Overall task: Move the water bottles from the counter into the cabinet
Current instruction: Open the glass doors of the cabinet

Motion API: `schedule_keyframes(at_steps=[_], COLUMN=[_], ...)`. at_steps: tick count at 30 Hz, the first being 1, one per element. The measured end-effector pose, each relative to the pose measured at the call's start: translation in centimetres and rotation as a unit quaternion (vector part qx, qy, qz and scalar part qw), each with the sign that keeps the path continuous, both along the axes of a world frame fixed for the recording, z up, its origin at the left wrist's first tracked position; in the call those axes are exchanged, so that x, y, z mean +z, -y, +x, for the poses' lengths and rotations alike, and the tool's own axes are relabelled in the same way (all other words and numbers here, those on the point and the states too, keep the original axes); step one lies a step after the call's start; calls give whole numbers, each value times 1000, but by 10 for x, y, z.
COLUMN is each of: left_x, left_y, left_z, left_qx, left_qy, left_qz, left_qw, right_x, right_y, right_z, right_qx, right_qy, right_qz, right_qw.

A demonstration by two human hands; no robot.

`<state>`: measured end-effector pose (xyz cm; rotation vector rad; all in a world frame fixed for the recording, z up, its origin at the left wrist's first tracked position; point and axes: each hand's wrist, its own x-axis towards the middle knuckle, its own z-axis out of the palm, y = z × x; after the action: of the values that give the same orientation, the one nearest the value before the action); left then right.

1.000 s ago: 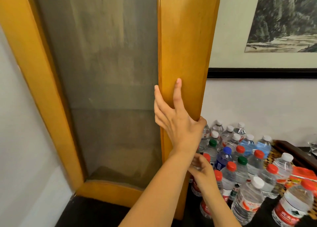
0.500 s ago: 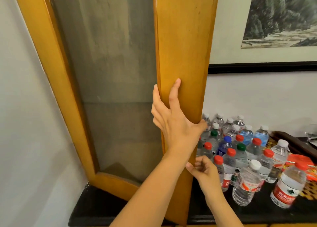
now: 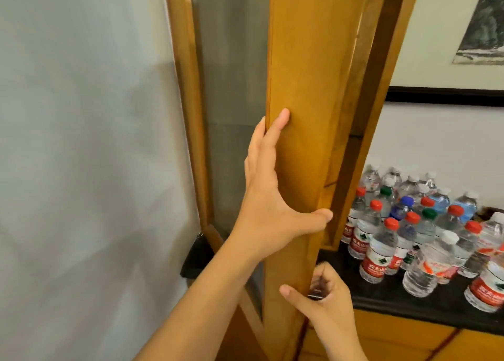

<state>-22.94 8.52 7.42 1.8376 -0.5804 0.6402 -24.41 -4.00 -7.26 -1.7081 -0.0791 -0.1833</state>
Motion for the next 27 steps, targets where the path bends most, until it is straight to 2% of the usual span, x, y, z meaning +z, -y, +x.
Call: schedule_keyframes(at_steps=[7,11,16,21,27], left_x=[-10,-22,-32,-35,-32], left_y=[-84,-116,-137,-157,-169], left_z=[-42,-67,-87,-94,-101], left_qx=[-84,-79,-15,131,254], left_qy=[-19,-43,-54,1,71], left_qz=[-56,-107,-163,-244,-236], left_qw=[995,990,985,961,935], right_x=[-6,-4,-3,1,4], right_y=[-65,-101,-147,-184,-216], right_z=[-28,-28,-34,-44,-51], right_qx=[201,273,340,341,298], right_qy=[32,61,39,43,87], right_qz=[-6,1,10,4,-11], right_qw=[979,960,940,939,950])
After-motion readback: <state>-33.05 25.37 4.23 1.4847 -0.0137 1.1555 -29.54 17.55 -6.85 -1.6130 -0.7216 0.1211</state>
